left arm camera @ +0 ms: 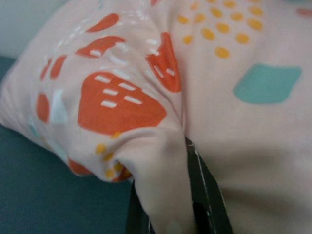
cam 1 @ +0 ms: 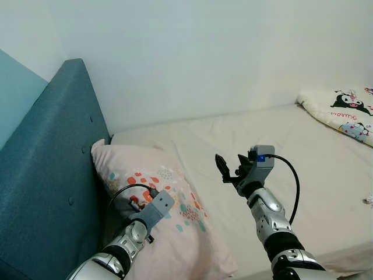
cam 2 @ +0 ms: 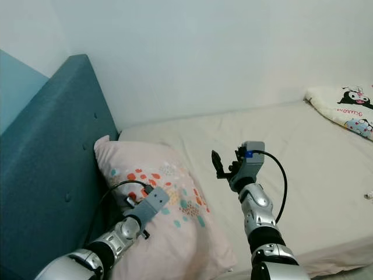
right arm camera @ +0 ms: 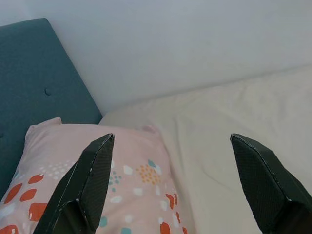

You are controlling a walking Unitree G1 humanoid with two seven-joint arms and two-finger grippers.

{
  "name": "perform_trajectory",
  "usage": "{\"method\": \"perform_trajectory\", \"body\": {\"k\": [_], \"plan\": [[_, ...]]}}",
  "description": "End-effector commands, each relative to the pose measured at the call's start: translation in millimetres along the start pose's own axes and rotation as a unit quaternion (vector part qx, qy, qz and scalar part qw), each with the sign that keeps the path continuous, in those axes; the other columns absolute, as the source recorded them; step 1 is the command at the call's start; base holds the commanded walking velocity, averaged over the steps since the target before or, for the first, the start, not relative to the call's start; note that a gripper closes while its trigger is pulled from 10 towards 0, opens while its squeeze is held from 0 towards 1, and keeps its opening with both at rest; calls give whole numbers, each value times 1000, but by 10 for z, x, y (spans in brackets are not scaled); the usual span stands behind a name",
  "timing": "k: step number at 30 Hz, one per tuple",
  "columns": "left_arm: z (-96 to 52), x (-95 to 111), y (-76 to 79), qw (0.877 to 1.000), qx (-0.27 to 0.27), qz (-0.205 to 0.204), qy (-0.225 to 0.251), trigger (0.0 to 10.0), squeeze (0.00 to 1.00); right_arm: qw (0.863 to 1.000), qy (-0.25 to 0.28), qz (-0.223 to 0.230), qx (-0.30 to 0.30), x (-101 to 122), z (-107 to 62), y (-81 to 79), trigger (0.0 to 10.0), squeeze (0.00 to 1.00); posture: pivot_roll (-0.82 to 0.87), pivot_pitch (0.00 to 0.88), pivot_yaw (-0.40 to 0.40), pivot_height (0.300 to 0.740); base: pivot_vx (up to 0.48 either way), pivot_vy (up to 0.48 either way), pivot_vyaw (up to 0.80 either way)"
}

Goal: Clean up the room

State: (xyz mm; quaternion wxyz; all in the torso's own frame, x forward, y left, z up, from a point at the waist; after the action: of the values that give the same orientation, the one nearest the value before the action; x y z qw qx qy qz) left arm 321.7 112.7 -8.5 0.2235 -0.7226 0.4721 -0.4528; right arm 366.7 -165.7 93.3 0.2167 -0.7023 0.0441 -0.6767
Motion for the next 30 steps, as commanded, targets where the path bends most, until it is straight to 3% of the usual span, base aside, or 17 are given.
{"method": "perform_trajectory", "body": {"k": [1, 2, 5, 6, 7, 11, 13, 14, 18, 19, 20, 22, 24, 25, 28, 29, 30], "plan": [[-14, -221, -83, 999, -4, 41, -32, 10000, 0, 1000, -3, 1, -2, -3, -17, 10, 10000, 0, -301, 0, 22, 740, 0, 0, 0], [-14, -221, -83, 999, -4, 41, -32, 10000, 0, 1000, -3, 1, -2, -3, -17, 10, 10000, 0, -301, 0, 22, 740, 0, 0, 0], [8, -180, -178, 994, -22, -111, -10, 10000, 0, 1000, 5, 0, -13, 38, -54, 78, 10000, 0, -295, 2, 27, 740, 0, 0, 0], [8, -180, -178, 994, -22, -111, -10, 10000, 0, 1000, 5, 0, -13, 38, -54, 78, 10000, 0, -295, 2, 27, 740, 0, 0, 0], [49, 113, -242, 980, -36, -188, 51, 10000, 0, 1000, 7, 1, -18, 47, -69, 111, 10000, 0, -284, 3, 23, 740, 0, 0, 0], [64, 604, -358, 956, -54, -245, 149, 10000, 0, 1000, 7, 2, -23, 59, -69, 133, 10000, 0, -280, 0, 21, 740, 0, 0, 0], [11, 1099, -489, 927, -66, -272, 249, 10000, 0, 1000, 12, 2, -25, 95, -53, 141, 10000, 0, -282, 0, 23, 740, 0, 0, 0], [11, 1099, -489, 927, -66, -272, 249, 10000, 0, 1000, 12, 2, -25, 95, -53, 141, 10000, 0, -282, 0, 23, 740, 0, 0, 0], [-409, 2170, -522, 822, -154, -293, 464, 10000, 0, 998, 53, 13, -32, 355, -5, 190, 10000, 0, -283, 0, 24, 740, 0, 0, 0], [-499, 2290, -491, 804, -172, -288, 492, 10000, 0, 997, 63, 17, -33, 414, -1, 203, 10000, 0, -284, 0, 24, 740, 0, 0, 0], [-499, 2290, -491, 804, -172, -288, 492, 10000, 0, 997, 63, 17, -33, 414, -1, 203, 10000, 0, -284, 0, 24, 740, 0, 0, 0], [-662, 2438, -418, 768, -207, -277, 539, 10000, 0, 996, 81, 24, -37, 523, 1, 237, 10000, 0, -286, 0, 26, 740, 0, 0, 0], [-662, 2438, -418, 768, -207, -277, 539, 10000, 0, 996, 81, 24, -37, 523, 1, 237, 10000, 0, -286, 0, 26, 740, 0, 0, 0], [-730, 2486, -394, 752, -218, -277, 557, 10000, 0, 995, 91, 28, -39, 587, 0, 259, 10000, 0, -282, 0, 26, 740, 0, 0, 0], [-751, 2489, -364, 746, -221, -283, 561, 10000, 0, 993, 104, 32, -43, 670, -7, 296, 10000, 0, -280, 0, 29, 740, 0, 0, 0], [-614, 2341, -296, 782, -195, -287, 517, 10000, 0, 992, 112, 32, -45, 722, -13, 321, 10000, 0, -275, 0, 30, 740, 0, 0, 0], [-614, 2341, -296, 782, -195, -287, 517, 10000, 0, 992, 112, 32, -45, 722, -13, 321, 10000, 0, -275, 0, 30, 740, 0, 0, 0]]}}
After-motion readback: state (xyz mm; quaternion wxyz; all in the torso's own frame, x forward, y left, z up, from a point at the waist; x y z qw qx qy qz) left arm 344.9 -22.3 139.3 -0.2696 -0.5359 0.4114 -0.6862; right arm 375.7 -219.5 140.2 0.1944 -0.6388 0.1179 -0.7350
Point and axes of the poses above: a point about 5 cm out from each wrist's last joint towards the gripper, its own z axis pointing out of the wrist towards the gripper, its own x axis along the axis of the wrist's last joint, y = z × x, the point moved 2 cm from there along z, pointing out of the wrist towards the gripper, and after that the axes turned 10 degrees about z, right-handed, at the moved point
